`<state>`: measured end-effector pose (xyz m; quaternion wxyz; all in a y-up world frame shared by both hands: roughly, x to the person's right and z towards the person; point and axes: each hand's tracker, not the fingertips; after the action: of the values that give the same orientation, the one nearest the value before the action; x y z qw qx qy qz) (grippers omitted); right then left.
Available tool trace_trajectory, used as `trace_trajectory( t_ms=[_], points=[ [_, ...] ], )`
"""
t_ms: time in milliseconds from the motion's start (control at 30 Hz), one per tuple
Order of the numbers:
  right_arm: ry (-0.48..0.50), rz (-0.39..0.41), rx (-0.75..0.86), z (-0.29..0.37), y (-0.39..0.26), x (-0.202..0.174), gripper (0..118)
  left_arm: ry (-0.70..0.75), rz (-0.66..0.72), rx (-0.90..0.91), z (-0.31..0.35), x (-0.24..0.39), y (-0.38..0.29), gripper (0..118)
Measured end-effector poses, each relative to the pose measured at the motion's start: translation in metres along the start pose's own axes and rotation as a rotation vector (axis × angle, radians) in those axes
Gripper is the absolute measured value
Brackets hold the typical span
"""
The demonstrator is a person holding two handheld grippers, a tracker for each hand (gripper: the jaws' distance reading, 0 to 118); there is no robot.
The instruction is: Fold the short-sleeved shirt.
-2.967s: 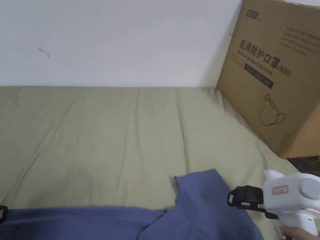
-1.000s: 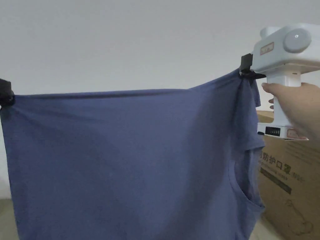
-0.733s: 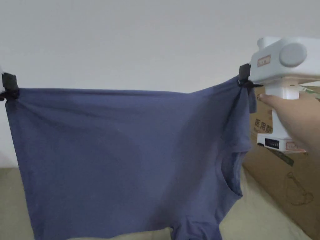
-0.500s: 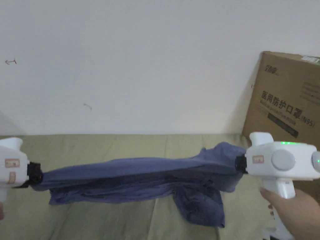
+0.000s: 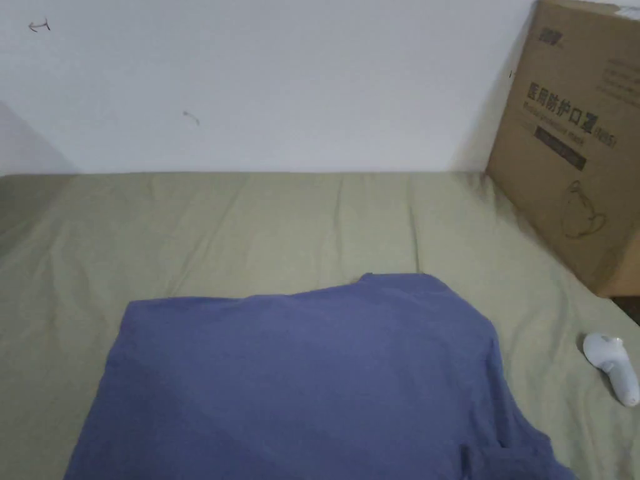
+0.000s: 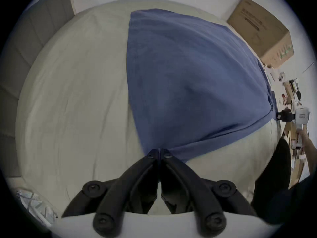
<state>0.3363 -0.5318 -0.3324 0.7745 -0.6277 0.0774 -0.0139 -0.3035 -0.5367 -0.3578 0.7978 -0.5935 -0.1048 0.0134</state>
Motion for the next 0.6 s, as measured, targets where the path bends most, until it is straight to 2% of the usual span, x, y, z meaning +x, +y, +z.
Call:
trace_trajectory(
  t_ms=[100,200,400,600],
  points=[
    [-0.004,0.025,-0.032,0.006,-0.027,-0.002,0,-0.033,0.051,-0.082,0.011,0.005,-0.026,1],
    [-0.006,0.035,-0.059,0.006,-0.037,-0.004,0,-0.030,0.059,-0.086,0.018,0.009,-0.043,1],
    [0.001,-0.043,-0.083,-0.016,-0.028,-0.004,0,0.010,0.018,-0.127,0.007,0.025,-0.039,1],
    [-0.031,0.015,-0.118,-0.008,-0.019,-0.013,7,-0.001,0.060,-0.140,0.006,0.018,-0.035,11]
  ],
)
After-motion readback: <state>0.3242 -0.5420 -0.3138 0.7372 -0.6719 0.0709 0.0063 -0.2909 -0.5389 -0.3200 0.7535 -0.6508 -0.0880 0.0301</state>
